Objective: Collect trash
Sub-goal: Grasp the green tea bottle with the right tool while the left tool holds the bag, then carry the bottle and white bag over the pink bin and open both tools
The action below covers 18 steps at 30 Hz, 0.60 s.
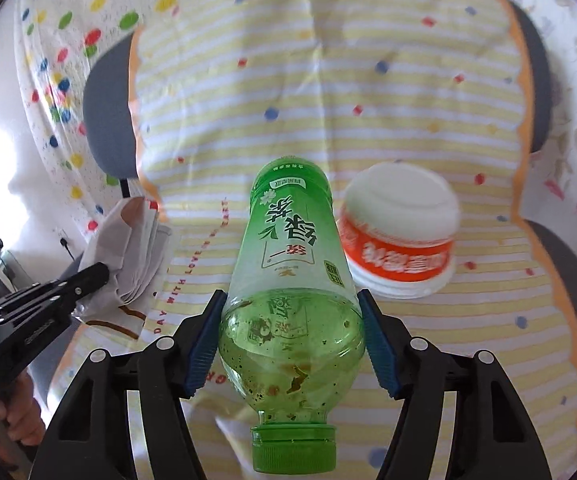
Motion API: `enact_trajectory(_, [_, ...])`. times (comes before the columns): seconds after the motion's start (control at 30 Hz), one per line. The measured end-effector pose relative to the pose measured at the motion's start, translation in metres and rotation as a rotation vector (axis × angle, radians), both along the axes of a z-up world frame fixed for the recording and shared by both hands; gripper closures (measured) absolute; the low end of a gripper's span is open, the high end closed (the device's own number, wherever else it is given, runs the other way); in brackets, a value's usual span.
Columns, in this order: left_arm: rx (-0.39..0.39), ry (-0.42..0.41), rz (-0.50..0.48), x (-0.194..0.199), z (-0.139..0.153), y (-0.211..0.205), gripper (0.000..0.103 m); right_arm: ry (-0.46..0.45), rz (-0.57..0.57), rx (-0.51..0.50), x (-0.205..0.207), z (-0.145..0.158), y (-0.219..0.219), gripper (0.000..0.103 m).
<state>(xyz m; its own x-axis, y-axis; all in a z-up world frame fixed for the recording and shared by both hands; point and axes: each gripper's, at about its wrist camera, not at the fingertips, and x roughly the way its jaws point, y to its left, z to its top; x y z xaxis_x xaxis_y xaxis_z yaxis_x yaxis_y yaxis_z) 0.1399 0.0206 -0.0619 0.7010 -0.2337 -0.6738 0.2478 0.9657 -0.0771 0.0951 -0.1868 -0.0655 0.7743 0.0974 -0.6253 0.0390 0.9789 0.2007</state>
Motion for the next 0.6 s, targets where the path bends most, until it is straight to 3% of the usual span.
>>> enact_trajectory(0.23, [-0.009, -0.07, -0.126, -0.039, 0.031, -0.033, 0.101, -0.113, -0.102, 0.059, -0.09, 0.045, -0.036, 0.038])
enact_trajectory(0.37, [0.003, -0.091, -0.23, -0.07, 0.038, -0.061, 0.101, -0.134, -0.172, 0.076, -0.142, 0.051, -0.051, 0.037])
enact_trajectory(0.6, [-0.02, -0.079, -0.457, -0.131, 0.031, -0.134, 0.101, -0.126, -0.361, 0.0, -0.232, 0.051, -0.086, 0.037])
